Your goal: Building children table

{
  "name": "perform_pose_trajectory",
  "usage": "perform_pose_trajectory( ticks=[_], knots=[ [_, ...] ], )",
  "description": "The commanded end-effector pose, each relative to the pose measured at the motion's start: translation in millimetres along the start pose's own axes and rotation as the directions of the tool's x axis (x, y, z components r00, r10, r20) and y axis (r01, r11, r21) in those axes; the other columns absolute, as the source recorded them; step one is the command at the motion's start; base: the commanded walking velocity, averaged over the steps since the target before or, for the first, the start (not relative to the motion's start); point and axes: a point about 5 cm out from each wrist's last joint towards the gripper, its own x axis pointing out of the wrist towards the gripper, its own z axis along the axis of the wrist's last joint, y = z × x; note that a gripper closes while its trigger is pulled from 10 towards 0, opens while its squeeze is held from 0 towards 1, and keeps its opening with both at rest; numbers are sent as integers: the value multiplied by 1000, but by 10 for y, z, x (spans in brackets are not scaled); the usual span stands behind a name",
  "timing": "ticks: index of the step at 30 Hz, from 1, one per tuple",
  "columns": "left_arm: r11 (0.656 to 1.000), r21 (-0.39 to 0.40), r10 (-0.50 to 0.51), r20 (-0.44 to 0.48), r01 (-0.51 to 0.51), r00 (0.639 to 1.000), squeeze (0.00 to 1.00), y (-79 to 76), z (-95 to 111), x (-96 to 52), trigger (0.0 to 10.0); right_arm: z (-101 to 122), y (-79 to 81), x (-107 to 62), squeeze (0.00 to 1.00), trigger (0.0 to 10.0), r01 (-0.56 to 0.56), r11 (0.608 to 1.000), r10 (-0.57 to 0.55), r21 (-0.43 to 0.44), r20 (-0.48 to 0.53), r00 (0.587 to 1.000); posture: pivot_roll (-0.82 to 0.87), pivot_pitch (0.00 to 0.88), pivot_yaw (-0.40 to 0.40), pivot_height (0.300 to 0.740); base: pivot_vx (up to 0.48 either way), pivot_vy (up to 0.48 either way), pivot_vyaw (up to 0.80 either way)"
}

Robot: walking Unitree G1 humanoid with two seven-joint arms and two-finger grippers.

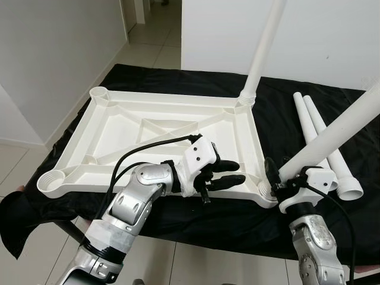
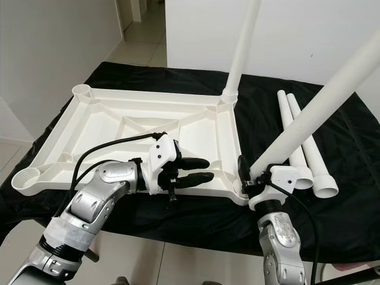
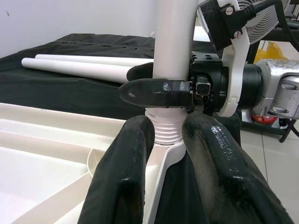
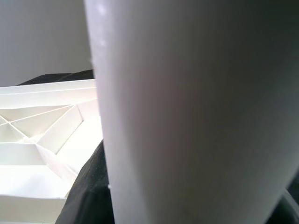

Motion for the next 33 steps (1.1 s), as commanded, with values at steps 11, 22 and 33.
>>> perform_pose_trajectory(
  ticks=[11,22,33],
  knots=[
    [999,10,42,-3,-42,999,0,35,17,-22,10000,-221,107,-89,0,10000,-200,929,154,-313,-165,974,17,16,22,740,0,0,0],
    [999,8,45,-1,-45,999,0,40,22,-25,10000,-281,57,-176,0,10000,-198,955,154,-219,-204,967,14,27,25,740,0,0,0],
    [999,13,49,1,-49,999,0,63,39,-26,10000,-232,51,-64,0,10000,-35,999,40,30,-186,982,15,34,29,740,0,0,0]
  ],
)
